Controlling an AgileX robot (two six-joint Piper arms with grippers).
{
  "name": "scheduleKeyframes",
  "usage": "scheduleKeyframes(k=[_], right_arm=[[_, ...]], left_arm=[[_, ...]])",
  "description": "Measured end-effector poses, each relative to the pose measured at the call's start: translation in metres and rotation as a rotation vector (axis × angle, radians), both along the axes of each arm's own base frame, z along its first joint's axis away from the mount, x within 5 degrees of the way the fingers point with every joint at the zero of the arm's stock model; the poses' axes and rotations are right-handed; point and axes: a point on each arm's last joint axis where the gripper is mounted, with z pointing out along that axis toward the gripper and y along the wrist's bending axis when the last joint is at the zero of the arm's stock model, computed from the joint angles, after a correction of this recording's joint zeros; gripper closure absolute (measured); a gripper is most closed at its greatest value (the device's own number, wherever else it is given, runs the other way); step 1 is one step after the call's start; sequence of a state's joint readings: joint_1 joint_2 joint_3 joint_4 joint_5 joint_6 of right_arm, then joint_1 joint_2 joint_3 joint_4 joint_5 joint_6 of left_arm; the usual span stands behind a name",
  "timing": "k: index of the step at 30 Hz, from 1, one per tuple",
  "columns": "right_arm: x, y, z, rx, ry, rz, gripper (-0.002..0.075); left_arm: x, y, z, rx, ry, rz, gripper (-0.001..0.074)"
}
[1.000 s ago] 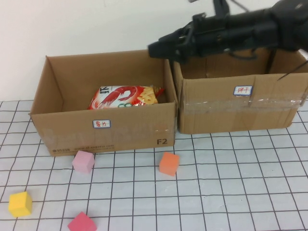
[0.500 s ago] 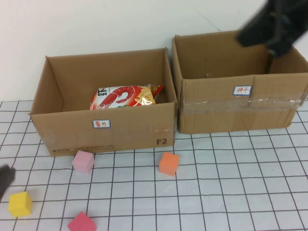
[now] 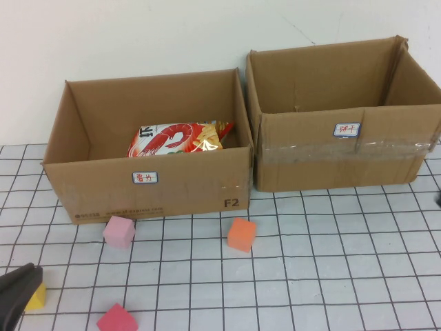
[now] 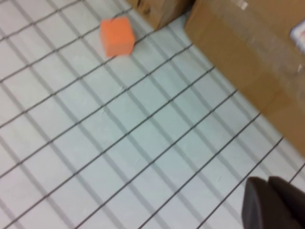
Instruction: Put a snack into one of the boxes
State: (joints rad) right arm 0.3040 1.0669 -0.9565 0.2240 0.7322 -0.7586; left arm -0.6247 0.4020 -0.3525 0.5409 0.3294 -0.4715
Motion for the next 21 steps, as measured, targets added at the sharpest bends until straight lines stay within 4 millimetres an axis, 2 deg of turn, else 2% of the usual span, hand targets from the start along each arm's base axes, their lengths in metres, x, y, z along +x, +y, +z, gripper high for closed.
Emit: scheduleKeyframes(k=[6,11,15,21], right_arm=[[-0.052,-0.017,-0.029,0.062,-0.024,-0.066,0.0719],[-0.079,-0.026,-0.051,0.104,-0.006,-0.11,0.072],[-0.089,-0.028,-0.064,0.097,0.044,-0.115,0.072],[-0.093,-0.029,-0.078,0.077,0.112,-0.112,0.072]], left_arm=[[0.0,0.0,0.0,-0.001,0.0,0.001,0.0736],[0.0,0.0,0.0,-0.001,0.0,0.001,0.0736],[0.0,0.0,0.0,0.001,-0.001,0.001,0.0736],[0.0,0.0,0.0,0.001,-0.001,0.001,0.0736]])
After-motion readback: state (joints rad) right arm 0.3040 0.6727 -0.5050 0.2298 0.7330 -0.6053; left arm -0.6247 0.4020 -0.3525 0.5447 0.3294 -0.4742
